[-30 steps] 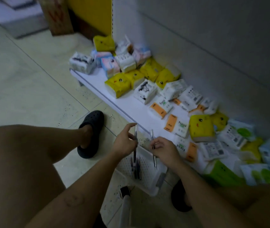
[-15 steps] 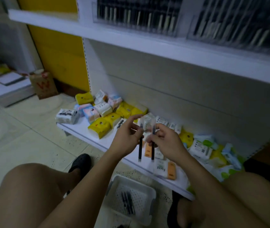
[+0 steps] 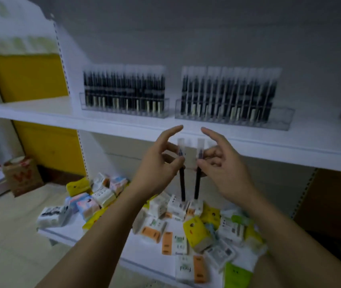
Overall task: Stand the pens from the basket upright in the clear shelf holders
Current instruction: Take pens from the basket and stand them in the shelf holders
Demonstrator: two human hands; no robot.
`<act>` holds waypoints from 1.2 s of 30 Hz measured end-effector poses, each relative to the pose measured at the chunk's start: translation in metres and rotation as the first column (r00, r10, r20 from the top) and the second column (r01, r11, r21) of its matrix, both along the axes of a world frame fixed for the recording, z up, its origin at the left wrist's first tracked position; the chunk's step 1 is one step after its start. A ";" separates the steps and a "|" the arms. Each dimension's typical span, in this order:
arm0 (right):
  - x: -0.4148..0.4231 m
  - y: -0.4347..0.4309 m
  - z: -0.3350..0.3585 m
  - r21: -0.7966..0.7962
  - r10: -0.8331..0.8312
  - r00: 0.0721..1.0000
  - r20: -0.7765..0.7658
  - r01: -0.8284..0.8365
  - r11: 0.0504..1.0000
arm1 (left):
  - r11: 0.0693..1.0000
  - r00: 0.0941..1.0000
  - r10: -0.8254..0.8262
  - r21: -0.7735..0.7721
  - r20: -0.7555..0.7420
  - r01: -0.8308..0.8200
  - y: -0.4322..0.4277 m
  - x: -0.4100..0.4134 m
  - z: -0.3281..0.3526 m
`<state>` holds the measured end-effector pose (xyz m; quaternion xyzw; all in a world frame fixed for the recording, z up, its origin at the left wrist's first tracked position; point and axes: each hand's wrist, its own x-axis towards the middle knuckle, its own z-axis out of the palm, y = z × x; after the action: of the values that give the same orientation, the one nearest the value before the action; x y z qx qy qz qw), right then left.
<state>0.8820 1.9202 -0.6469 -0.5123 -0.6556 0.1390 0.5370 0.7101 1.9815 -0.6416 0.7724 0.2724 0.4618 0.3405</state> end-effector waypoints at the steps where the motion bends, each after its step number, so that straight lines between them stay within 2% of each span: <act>1: 0.007 -0.003 0.014 0.041 -0.009 1.000 0.007 0.008 0.999 | 0.999 1.000 -0.016 0.037 0.005 0.016 0.001 0.007 0.012; 5: 0.038 -0.012 0.064 0.132 -0.062 0.997 0.042 0.056 0.990 | 0.983 0.999 -0.036 0.178 -0.005 0.036 0.001 0.040 0.060; 10: 0.081 -0.017 0.113 0.209 -0.034 0.999 -0.010 0.035 0.977 | 0.957 0.990 -0.138 0.260 0.032 0.125 0.001 0.083 0.111; 16: 0.128 -0.014 0.150 0.280 -0.181 0.984 -0.001 0.174 0.944 | 0.935 0.980 -0.198 0.294 -0.030 0.198 0.009 0.135 0.149; 20: 0.156 -0.009 0.173 0.319 -0.233 0.972 -0.006 0.223 0.921 | 0.935 0.971 -0.237 0.278 0.031 0.219 0.018 0.165 0.171; 30: 0.217 0.027 0.195 0.327 -0.333 0.942 -0.035 0.326 0.887 | 0.908 0.983 -0.184 0.389 0.029 0.158 0.043 0.233 0.190; 36: 0.244 0.058 0.187 0.303 -0.355 0.932 -0.067 0.358 0.883 | 0.837 1.000 -0.018 0.548 0.007 0.012 0.063 0.263 0.198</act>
<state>1.1258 1.9780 -0.4599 -0.5326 -0.5613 -0.0644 0.6301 0.9729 2.0441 -0.4434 0.8370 0.1210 0.5221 0.1107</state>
